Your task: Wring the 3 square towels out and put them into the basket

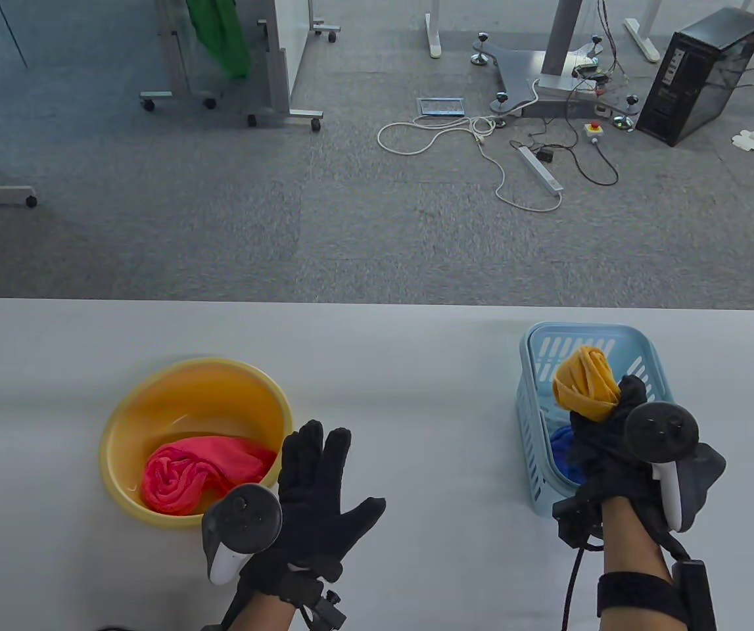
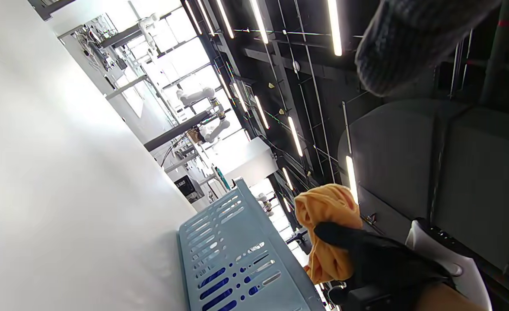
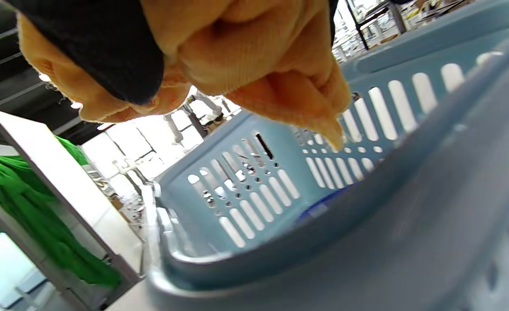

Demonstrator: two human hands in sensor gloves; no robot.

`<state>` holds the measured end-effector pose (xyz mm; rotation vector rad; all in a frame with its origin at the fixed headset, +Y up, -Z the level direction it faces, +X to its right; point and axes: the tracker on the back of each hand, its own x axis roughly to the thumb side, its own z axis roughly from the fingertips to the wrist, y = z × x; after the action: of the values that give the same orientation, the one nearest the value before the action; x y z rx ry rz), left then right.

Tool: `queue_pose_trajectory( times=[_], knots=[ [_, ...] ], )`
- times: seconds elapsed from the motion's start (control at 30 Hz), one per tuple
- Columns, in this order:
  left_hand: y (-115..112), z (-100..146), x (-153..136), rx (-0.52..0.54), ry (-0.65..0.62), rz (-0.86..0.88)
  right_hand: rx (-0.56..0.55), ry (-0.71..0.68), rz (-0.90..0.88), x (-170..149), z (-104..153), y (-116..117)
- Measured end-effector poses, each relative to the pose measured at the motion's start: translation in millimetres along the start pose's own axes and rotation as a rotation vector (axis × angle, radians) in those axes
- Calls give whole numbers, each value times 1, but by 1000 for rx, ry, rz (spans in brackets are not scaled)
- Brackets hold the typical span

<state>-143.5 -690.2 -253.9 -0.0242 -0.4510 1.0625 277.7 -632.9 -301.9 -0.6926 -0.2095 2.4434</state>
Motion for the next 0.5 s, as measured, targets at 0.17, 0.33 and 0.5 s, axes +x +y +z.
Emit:
queue_pose_trajectory(
  times=[0.17,0.33,0.5],
  knots=[
    [0,0,-4,8,5,19,-8,84,80,-11,-8,16],
    [-1,-1,-5,2,-14,32,165,137,65,-16,-12,32],
    [-4,-2,-6,-12,-5,31,164,122,45,-15,-11,30]
  ],
)
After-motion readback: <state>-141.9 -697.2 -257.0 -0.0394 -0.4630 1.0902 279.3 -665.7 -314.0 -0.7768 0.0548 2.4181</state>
